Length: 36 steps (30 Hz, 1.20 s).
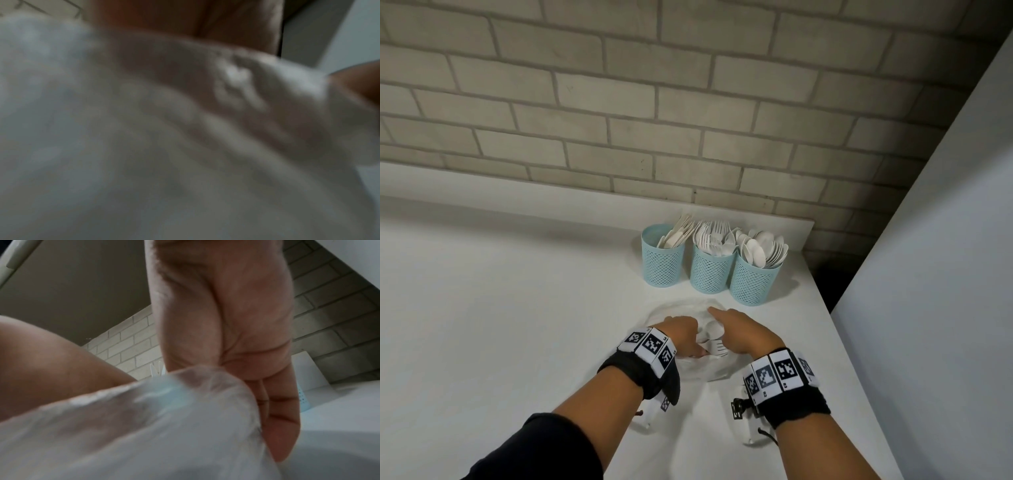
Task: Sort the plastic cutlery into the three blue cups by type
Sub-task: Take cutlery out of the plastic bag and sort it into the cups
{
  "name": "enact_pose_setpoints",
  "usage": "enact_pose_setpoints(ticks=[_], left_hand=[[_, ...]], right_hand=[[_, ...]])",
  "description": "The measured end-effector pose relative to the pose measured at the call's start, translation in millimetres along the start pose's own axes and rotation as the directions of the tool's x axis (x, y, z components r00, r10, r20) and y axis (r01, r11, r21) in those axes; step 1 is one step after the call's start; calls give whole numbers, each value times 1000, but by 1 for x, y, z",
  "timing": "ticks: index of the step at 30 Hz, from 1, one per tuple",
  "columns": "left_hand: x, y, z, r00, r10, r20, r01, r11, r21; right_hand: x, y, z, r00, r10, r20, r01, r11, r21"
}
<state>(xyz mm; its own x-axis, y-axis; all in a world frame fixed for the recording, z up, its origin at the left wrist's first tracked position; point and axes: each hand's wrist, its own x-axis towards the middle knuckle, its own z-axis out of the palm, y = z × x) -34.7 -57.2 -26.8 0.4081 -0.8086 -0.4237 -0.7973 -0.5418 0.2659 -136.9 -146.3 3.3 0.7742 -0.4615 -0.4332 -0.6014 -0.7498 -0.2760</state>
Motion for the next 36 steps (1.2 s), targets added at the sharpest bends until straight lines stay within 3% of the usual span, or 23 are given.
enact_pose_setpoints(ticks=[8, 15, 23, 26, 31, 33, 36], left_hand=[[0, -3, -3, 1000, -4, 10, 5, 995, -98], [-7, -13, -11, 999, 25, 31, -20, 989, -147], [-15, -24, -24, 996, 63, 57, -52, 981, -188], [-15, -27, -26, 994, 106, 3, -95, 898, -430], [-22, -21, -36, 990, 128, -62, -132, 667, -733], [-22, -20, -39, 986, 134, -96, -157, 590, -792], [-20, -19, -42, 983, 138, -118, -170, 466, -868]], right_hand=[[-4, 1, -4, 1000, -8, 9, 8, 997, 76], [-8, 6, -7, 999, 12, 31, -20, 960, 279], [2, 18, -2, 1000, 29, 12, -31, 962, 272], [2, 18, -5, 999, 31, 7, -32, 982, 185], [1, 8, -22, 998, 6, -63, -4, 999, 45], [4, 4, -30, 987, -44, -157, 63, 992, 112], [5, -1, -38, 963, -95, -252, 199, 880, 432]])
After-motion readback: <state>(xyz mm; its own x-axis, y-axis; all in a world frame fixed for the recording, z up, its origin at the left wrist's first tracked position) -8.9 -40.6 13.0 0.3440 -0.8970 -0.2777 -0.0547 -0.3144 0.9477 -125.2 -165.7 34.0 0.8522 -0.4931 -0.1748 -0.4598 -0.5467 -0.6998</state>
